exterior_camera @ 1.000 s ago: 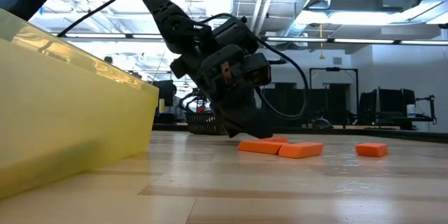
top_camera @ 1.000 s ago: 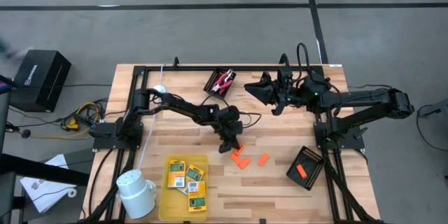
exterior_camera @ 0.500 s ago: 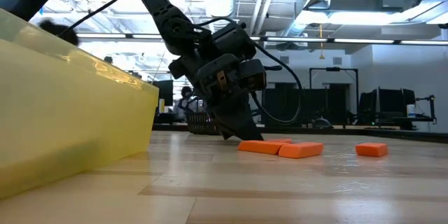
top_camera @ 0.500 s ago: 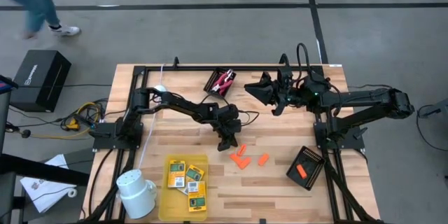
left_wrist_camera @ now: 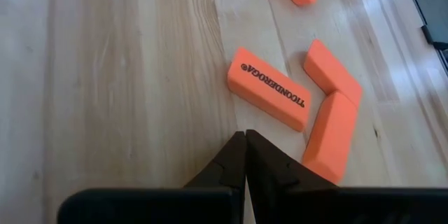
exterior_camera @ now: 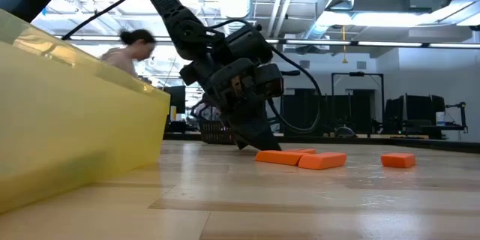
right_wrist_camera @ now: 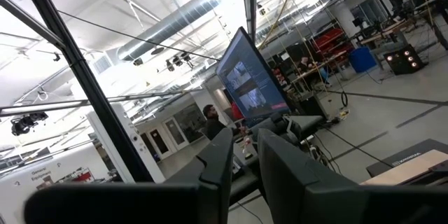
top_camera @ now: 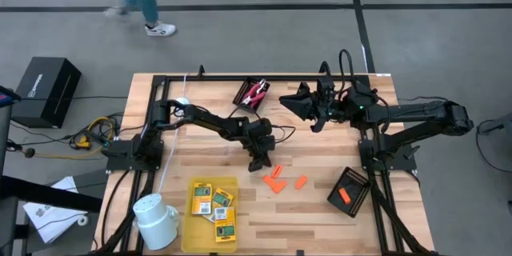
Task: Pick & Place School Supplies
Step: Put the orange eraser into the bottom black bin
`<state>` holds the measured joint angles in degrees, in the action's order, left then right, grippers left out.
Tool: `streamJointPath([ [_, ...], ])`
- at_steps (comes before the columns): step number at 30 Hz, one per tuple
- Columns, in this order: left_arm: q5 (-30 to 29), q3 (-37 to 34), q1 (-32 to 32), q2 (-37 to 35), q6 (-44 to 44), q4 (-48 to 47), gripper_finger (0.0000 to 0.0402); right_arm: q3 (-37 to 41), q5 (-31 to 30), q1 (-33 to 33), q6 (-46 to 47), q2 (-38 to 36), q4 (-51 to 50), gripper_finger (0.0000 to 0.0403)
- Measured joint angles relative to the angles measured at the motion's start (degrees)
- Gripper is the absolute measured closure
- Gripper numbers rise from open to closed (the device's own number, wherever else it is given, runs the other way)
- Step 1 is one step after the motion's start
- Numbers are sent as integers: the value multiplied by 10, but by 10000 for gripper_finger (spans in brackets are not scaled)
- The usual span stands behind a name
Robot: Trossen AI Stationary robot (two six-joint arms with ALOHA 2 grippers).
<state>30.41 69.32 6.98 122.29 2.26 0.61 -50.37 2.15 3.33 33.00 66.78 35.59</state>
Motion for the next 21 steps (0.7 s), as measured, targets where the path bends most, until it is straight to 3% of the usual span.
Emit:
streamJointPath([
  [21, 23, 1, -31, -11, 12, 62, 400, 0, 0, 0, 0, 0, -1, 340],
])
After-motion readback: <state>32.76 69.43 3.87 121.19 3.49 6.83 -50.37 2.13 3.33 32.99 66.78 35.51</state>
